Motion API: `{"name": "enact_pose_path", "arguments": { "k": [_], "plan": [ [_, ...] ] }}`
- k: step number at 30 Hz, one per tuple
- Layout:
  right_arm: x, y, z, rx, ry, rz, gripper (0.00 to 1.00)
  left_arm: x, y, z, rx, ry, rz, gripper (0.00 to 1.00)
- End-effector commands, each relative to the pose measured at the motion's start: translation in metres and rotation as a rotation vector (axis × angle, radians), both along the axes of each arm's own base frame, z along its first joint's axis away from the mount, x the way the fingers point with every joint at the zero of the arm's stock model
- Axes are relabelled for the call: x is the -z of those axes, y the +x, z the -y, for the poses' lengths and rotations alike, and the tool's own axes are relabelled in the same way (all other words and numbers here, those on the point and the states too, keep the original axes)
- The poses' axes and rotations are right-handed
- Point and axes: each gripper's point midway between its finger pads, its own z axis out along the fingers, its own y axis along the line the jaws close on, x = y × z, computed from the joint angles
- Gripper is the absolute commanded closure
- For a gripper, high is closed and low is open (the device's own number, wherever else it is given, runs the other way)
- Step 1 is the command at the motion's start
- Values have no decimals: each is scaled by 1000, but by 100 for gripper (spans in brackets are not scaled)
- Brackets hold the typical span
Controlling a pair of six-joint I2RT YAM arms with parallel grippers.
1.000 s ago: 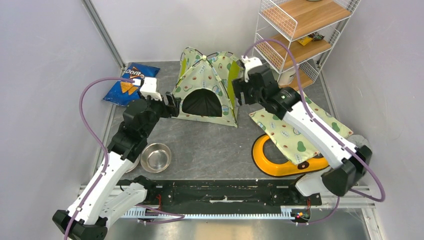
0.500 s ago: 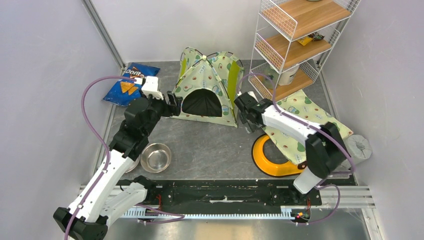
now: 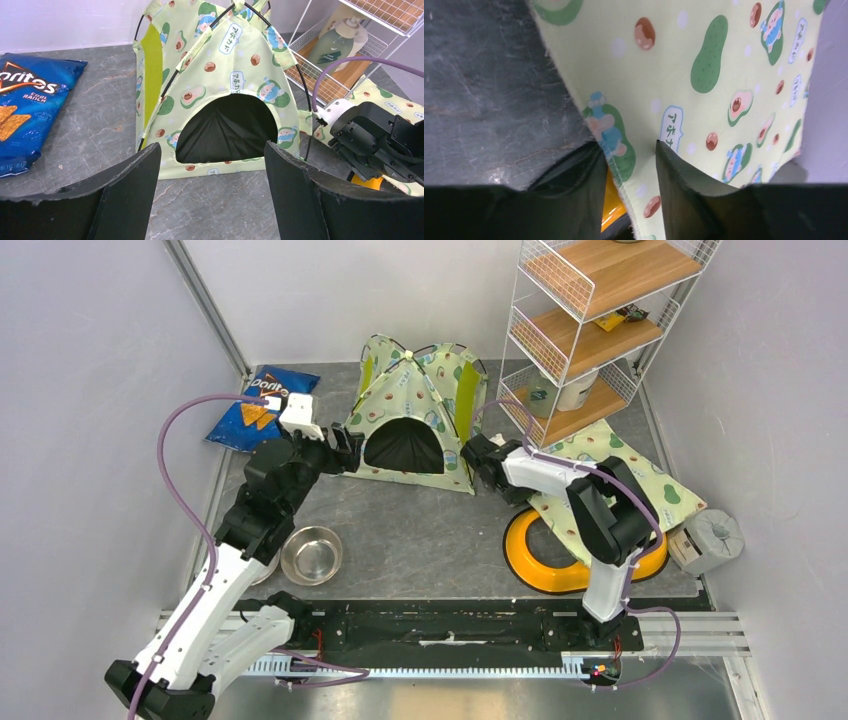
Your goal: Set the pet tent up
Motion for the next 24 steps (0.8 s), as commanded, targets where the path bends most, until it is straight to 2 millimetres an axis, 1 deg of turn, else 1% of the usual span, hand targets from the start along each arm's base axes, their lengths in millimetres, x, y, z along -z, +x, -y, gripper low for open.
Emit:
{"name": "enact_pose_path", "arguments": {
  "k": [1,3,4,5,7,9,12,14,17,20,22,24],
  "plan": [
    [-20,20,-3,48,58,113,65,-14,-2,-5,-14,-5,49,18],
    [-30,22,-4,58,89,142,84,-14,-2,-5,-15,-5,49,18],
    [-37,22,-5,61,108,160,97,-15,-3,-5,-15,-5,49,18],
    [-43,22,-5,62,124,169,100,-14,-3,-5,-14,-6,47,18],
    [-58,19,-7,66,162,175,100,-14,-3,-5,-11,-8,45,18],
    [-74,15,-15,64,231,169,100,-13,-4,-4,-6,-13,41,18],
    [-98,6,-37,57,385,138,100,-10,-4,1,12,-22,28,18],
    [-116,-4,-58,64,532,106,100,-5,-5,5,38,-26,11,18],
    [-149,-14,-92,92,770,92,100,2,-9,14,81,-44,-14,18],
    [-172,-22,-132,147,1012,51,100,7,-16,31,175,-76,-41,18],
    [-180,-20,-149,202,1122,45,100,14,-19,44,238,-108,-73,18],
    [-186,-9,-170,246,1252,65,100,23,-22,56,285,-160,-123,18]
  ]
}}
